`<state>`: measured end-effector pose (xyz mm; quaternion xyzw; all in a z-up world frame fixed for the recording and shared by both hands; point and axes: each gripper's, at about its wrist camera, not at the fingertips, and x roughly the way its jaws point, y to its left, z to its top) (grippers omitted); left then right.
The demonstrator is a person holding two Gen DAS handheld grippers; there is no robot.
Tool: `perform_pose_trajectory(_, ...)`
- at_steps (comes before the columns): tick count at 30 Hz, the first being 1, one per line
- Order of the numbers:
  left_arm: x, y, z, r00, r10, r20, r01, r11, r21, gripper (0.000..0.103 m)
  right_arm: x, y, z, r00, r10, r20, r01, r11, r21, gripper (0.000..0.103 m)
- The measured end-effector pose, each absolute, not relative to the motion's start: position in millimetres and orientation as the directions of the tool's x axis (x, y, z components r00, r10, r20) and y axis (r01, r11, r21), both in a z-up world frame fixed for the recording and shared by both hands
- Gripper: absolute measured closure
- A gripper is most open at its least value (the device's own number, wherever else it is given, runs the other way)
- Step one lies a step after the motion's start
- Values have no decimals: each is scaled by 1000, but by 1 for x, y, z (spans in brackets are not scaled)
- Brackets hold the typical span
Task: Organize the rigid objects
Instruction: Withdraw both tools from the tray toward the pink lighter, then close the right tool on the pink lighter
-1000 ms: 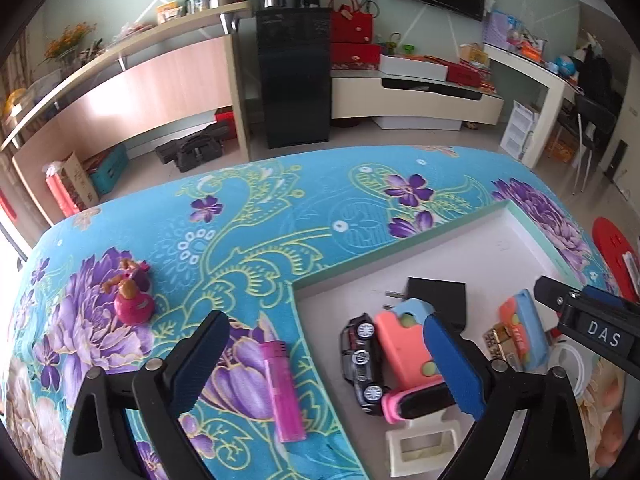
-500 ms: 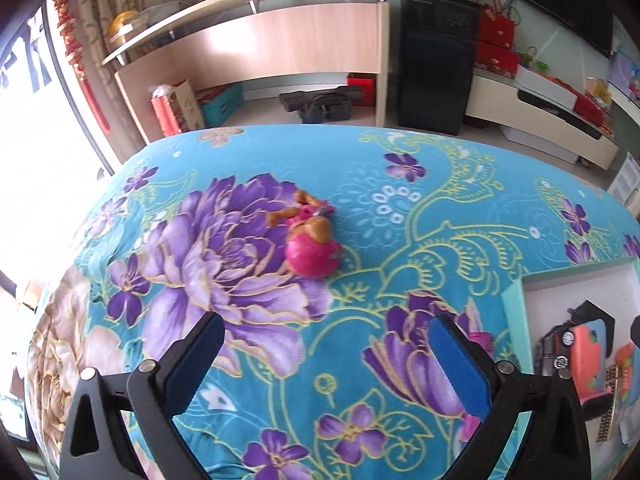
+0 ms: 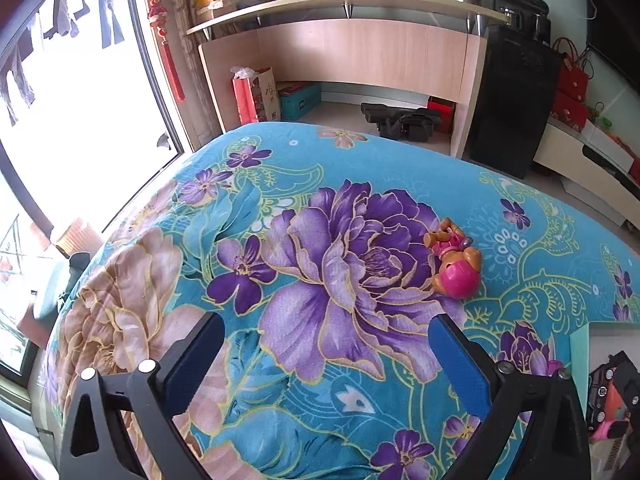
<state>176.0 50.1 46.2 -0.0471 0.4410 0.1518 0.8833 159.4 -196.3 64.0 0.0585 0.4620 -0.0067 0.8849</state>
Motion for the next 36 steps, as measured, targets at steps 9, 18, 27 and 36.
perform_pose_trajectory(9, 167, 88, 38, 526, 260, -810, -395, 918, 38, 0, 164, -159, 54, 545, 166, -822, -59, 985, 161, 31)
perform_pose_trajectory(18, 166, 103, 25, 501, 229, -835, -418, 909, -1, 0, 170, -146, 33, 480, 169, -861, -80, 986, 149, 37)
perform_pose_trajectory(27, 170, 98, 21, 497, 204, -844, -396, 918, -11, 0, 174, -143, 10, 420, 153, -895, -72, 988, 135, 38)
perform_pose_trajectory(36, 173, 95, 16, 486, 193, -852, -385, 923, -11, 0, 174, -138, 1, 402, 135, -906, -69, 991, 117, 40)
